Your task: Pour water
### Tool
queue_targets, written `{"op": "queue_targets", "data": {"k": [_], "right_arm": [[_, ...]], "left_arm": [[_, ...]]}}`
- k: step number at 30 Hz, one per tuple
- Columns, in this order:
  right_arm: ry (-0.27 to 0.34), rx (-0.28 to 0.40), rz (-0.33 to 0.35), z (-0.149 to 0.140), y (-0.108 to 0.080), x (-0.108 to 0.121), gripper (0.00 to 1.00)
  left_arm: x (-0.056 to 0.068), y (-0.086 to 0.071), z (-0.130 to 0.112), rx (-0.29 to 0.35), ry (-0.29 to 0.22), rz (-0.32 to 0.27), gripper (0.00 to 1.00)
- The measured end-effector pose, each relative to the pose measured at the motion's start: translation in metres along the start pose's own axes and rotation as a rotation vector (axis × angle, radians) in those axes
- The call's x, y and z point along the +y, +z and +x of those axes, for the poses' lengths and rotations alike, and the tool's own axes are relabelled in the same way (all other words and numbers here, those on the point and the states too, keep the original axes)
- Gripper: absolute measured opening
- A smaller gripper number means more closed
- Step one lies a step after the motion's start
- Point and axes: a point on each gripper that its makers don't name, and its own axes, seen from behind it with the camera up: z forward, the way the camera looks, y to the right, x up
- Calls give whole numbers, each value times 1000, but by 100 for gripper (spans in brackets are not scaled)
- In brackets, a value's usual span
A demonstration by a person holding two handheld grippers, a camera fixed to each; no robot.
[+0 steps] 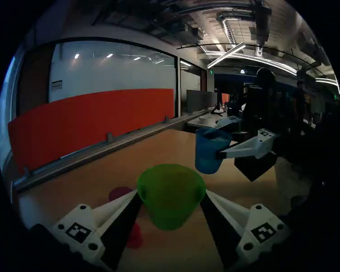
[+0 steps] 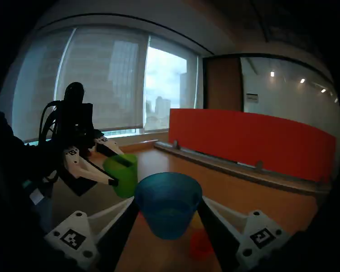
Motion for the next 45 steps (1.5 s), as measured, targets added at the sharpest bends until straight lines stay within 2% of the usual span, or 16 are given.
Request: {"op": "queue_targets", "data": {"k": [9, 23, 38, 45], "right_arm": [[6, 47, -10, 11, 0, 2, 89], [-4, 79, -20, 20, -2, 5, 90], [-19, 81, -23, 28, -2, 10, 89], [-57, 72, -16, 36, 0, 11, 89]], "left_arm": [[-1, -1, 13, 49, -8, 0, 87], [3, -2, 26, 107, -14, -6, 87], [5, 2, 24, 122, -25, -12, 86], [9, 5, 19, 121, -22, -22, 85]]}}
